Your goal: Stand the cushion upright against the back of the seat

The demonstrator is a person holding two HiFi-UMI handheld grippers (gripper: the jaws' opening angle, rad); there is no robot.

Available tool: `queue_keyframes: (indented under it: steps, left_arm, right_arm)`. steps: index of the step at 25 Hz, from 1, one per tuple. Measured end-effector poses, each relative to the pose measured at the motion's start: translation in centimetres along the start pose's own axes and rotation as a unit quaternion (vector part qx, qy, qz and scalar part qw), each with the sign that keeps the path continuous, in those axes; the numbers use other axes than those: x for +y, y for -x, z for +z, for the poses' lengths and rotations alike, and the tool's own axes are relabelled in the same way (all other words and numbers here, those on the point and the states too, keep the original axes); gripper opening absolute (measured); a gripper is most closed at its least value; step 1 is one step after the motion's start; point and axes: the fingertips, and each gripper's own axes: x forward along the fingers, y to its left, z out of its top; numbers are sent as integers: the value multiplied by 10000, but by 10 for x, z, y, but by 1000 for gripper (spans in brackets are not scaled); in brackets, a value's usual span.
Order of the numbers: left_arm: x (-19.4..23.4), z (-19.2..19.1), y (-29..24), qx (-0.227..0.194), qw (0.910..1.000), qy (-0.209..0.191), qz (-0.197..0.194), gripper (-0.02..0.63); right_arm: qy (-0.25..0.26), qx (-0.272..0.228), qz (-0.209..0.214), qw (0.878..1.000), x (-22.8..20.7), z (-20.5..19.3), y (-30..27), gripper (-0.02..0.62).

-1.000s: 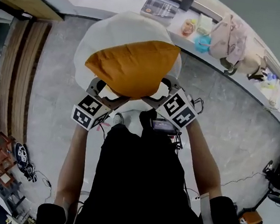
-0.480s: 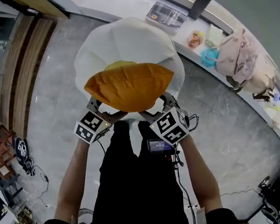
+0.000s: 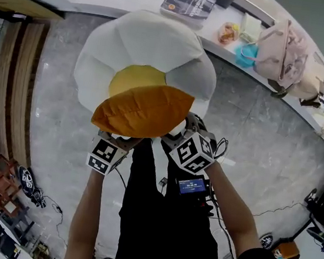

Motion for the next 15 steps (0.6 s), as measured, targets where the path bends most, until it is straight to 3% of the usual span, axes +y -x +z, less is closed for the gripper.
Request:
queue_keyframes:
  steps: [11, 15]
  left_arm:
    - [44, -103, -32, 381, 9986, 69, -365, 399]
    - [69, -145, -46, 771, 9965, 50, -306, 399]
  right_arm:
    - [-102, 160, -223, 9996, 28, -47, -97, 330]
    - [18, 208, -486, 9986, 28, -60, -135, 328]
